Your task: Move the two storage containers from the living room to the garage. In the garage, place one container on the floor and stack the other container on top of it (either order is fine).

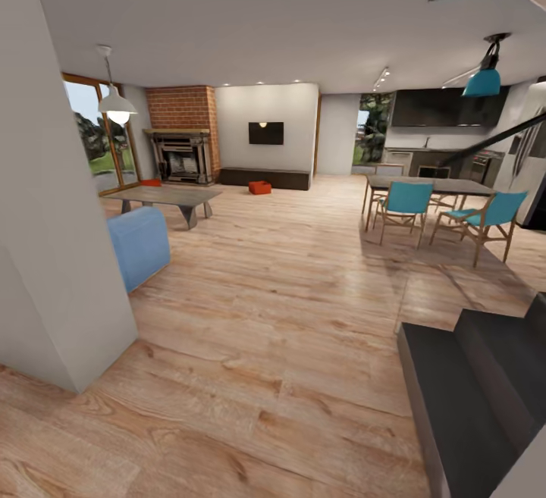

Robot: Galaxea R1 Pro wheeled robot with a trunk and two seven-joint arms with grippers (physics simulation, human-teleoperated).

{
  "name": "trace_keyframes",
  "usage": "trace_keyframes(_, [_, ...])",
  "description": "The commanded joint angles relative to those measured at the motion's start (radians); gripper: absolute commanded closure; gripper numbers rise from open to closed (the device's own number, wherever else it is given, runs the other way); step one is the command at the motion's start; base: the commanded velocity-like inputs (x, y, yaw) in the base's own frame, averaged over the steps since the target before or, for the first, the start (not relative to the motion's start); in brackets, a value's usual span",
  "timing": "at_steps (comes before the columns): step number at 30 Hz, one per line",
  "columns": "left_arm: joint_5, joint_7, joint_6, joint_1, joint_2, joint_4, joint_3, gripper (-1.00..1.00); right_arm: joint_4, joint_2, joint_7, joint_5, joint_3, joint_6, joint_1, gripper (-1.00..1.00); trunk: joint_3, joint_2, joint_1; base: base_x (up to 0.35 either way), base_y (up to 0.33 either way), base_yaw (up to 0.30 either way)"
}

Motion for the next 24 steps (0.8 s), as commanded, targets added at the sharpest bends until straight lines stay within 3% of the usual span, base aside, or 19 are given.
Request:
trace_keyframes(1, [0.006, 0.000, 0.007, 0.000, 0.000, -0.002, 0.001, -1.00, 0.003, 0.001, -0.001, -0.010, 0.009, -0.006, -0.001, -1.00, -0.001, 0.000, 0.001, 0.330, 0.080, -0.002])
trace_keyframes(24, [0.006, 0.000, 0.008, -0.001, 0.002, -0.002, 0.002, -1.00, 0.003, 0.001, -0.001, -0.011, 0.010, -0.007, -0.001, -1.00, -0.001, 0.000, 0.001, 0.330, 0.036, -0.015])
